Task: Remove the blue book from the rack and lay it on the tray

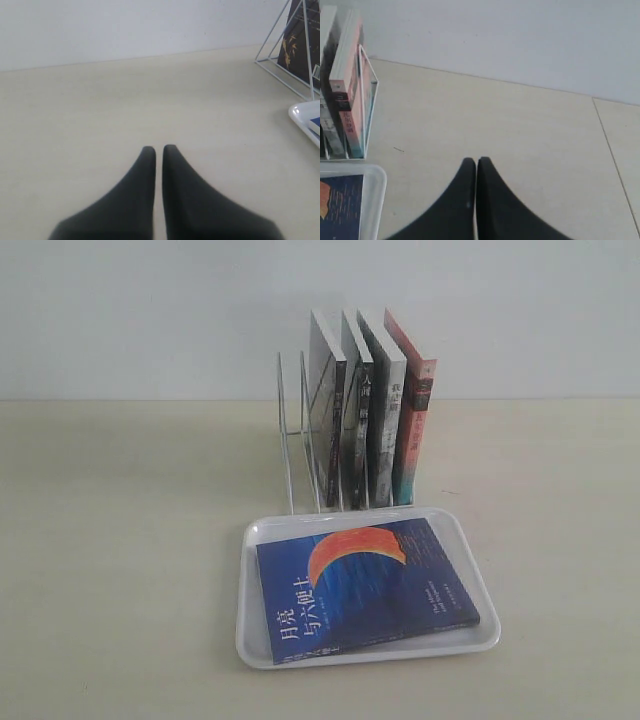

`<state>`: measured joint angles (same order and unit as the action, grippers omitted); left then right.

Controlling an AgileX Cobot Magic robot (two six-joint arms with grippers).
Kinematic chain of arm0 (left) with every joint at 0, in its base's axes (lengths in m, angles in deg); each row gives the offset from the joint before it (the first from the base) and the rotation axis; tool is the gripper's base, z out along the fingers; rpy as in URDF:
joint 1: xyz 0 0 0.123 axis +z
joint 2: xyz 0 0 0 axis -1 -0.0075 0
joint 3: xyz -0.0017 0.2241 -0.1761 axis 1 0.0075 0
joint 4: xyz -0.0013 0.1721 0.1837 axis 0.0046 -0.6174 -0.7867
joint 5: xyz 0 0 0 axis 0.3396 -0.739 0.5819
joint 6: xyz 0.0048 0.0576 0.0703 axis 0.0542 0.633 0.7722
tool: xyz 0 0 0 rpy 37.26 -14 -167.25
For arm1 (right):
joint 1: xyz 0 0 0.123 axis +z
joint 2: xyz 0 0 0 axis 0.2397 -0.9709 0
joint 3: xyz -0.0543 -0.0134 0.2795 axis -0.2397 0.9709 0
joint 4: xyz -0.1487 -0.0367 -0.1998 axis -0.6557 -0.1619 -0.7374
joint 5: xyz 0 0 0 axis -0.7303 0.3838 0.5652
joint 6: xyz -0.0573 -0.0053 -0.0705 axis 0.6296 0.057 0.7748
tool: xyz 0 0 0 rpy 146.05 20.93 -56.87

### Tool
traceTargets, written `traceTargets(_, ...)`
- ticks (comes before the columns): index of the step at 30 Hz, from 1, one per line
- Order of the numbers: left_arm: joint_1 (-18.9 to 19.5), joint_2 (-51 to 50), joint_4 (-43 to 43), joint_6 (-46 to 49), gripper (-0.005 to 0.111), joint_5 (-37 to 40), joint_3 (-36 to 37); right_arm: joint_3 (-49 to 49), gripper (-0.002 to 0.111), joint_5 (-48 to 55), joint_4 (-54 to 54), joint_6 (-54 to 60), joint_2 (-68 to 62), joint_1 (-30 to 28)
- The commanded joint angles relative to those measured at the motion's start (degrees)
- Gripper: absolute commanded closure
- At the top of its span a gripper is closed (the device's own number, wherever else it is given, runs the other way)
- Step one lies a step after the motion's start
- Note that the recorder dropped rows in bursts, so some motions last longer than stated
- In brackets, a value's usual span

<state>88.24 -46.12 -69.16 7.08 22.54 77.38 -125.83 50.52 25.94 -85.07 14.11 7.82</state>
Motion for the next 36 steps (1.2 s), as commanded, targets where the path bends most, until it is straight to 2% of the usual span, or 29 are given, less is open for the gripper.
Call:
traceTargets(1,0.1,0.2,0.1,0.2,0.102,-0.7,-0.2,3.8,0.108,-8.5,12.2,12.4,0.1,-11.9)
traceTargets(5,0.1,0.2,0.1,0.2,0.102,-0.7,-0.2,10.4,0.108,-9.9,18.4,12.6,0.3,-13.9)
traceTargets(9,0.1,0.2,0.1,0.2,0.102,-0.7,-0.2,16.3,0.108,-17.3,21.8,13.2,2.5,-13.8)
traceTargets(36,0.1,0.2,0.1,0.2,0.102,-0.7,-0.2,16.3,0.108,-16.8,21.5,13.1,3.6,-13.8)
